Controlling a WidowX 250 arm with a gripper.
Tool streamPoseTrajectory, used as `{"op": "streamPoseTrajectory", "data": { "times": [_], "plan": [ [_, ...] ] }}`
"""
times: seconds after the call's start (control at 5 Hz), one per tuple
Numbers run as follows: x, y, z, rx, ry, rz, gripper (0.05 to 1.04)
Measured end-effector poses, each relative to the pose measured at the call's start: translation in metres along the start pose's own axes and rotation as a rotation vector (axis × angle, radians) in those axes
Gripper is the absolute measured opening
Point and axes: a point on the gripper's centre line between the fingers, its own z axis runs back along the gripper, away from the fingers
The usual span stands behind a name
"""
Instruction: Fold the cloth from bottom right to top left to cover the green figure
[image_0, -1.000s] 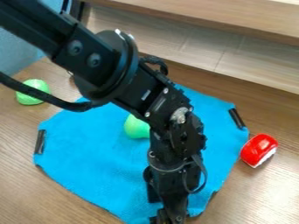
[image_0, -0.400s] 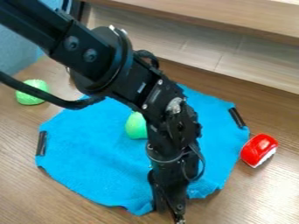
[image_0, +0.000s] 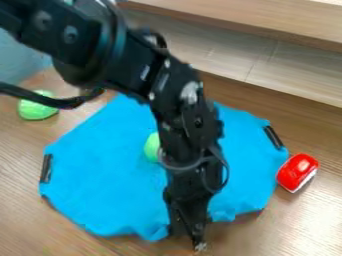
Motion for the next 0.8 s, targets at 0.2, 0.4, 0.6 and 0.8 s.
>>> {"op": "streamPoseTrajectory", "data": {
  "times": [0.2, 0.4, 0.6, 0.8],
  "plan": [
    [0.005, 0.012, 0.013, -0.021, -0.003, 0.047, 0.068],
    [0.01, 0.033, 0.026, -0.034, -0.013, 0.114, 0.068],
    [0.01, 0.065, 0.029, -0.038, -0.01, 0.205, 0.068],
    [0.01, 0.101, 0.034, -0.032, -0.021, 0.295, 0.068]
  ]
}}
